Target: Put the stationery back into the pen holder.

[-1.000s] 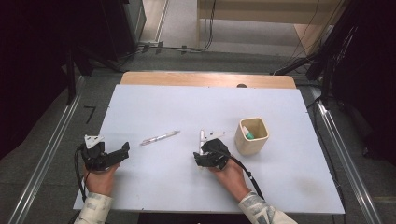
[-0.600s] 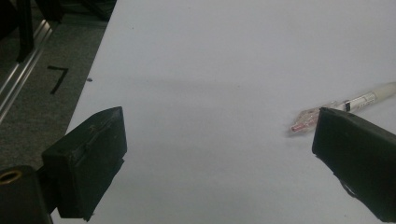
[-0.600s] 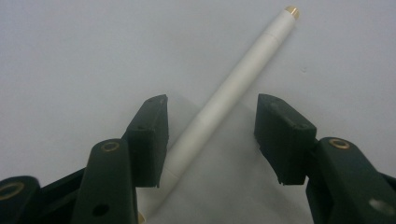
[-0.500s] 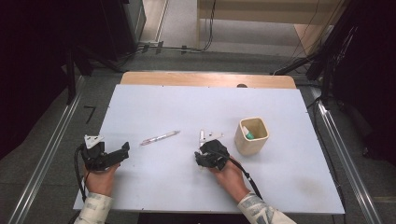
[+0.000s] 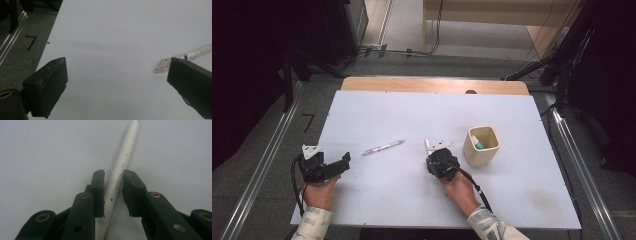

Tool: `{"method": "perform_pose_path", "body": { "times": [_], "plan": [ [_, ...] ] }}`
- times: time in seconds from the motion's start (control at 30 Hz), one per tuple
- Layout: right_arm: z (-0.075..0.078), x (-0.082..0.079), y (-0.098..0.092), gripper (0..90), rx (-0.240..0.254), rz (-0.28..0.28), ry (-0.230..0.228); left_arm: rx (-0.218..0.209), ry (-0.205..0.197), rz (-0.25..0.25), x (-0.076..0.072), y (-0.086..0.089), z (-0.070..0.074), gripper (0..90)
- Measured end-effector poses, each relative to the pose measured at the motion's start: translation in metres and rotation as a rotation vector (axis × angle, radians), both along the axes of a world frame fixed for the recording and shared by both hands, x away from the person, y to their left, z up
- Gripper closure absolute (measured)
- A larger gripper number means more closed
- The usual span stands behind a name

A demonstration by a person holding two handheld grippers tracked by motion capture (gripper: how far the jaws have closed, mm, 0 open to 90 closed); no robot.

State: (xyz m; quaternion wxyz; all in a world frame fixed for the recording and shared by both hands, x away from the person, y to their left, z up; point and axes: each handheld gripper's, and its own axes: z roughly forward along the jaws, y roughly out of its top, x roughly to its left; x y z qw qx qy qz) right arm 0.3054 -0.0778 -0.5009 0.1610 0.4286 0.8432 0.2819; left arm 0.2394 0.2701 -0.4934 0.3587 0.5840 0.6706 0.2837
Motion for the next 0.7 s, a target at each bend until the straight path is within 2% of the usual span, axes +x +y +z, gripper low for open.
{"method": "perform_pose_path", "body": {
  "times": [0.17,0.7],
  "plan": [
    [0.0004,0.0012,-0.0013,76.0,-0.007,-0.005,0.001,-0.001,0.000,0.000,0.0000,0.0001,0.0000,3.8],
    [0.0010,0.0008,-0.0083,76.8,0.032,-0.011,0.003,-0.001,0.000,-0.001,0.0000,0.0004,-0.0002,3.8]
  ]
}}
